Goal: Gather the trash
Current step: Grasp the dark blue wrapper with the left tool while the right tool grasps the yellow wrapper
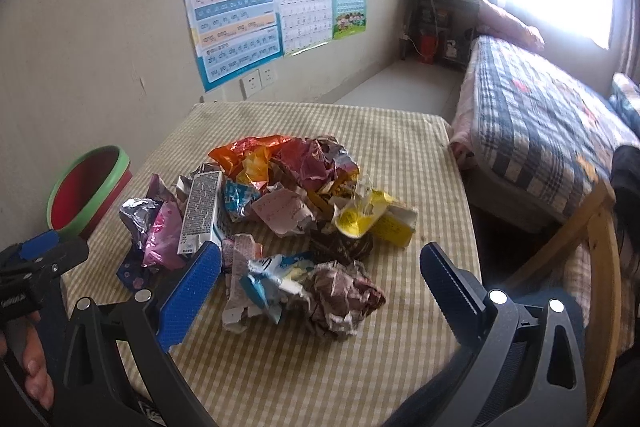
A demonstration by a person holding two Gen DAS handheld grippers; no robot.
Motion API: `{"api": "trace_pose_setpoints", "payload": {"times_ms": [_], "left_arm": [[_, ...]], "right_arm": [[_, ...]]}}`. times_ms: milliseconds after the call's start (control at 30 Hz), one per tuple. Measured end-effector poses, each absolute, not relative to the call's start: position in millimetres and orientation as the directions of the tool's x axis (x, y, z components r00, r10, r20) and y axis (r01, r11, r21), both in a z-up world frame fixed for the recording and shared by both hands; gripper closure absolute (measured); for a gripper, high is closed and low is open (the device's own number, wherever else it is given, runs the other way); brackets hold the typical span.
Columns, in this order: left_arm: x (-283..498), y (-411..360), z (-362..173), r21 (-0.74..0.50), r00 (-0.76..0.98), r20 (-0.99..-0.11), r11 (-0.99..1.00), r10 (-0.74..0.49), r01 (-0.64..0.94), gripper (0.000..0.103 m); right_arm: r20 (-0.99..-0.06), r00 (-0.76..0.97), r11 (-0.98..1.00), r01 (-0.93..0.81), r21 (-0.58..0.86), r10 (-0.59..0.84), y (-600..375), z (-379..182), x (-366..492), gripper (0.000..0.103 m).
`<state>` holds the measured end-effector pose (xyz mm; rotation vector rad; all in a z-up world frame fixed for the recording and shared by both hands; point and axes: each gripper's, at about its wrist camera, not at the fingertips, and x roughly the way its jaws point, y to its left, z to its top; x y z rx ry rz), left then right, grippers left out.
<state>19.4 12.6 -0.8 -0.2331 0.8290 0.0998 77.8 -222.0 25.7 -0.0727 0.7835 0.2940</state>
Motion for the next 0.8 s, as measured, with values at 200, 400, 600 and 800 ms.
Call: {"api": "trace_pose_setpoints", "payload": {"times_ms": [200, 400, 600, 800], "left_arm": [[43.6, 21.3, -12.9, -0.173, 0.635, -0.773, 0.966, -0.013, -0.19, 0.005], [63.1, 29.3, -25.6, -0.192, 0.601, -0.798, 0.961, -0.037, -0.196, 0.01], [77.2, 33.9, -33.5, -0.196, 0.577, -0.816, 0.958, -0.041, -0.208, 0.02], [88.6, 36.8, -46.5, -0.211, 0.542, -0.839, 0.951, -0.058, -0.225, 0.036]], "right_arm": [[-0.736, 0.637, 0.952, -0.303, 0.033, 0.228, -225.6, 14.6, 105.7, 0.007], [-0.761, 0.609, 0.958, -0.28, 0.058, 0.224, -240.6, 5.9, 136.9, 0.007], [-0.78, 0.579, 0.956, -0.283, 0.08, 0.237, -239.9, -2.9, 158.9, 0.011], [-0.806, 0.536, 0.952, -0.286, 0.105, 0.25, -229.1, -16.3, 177.9, 0.022]]}}
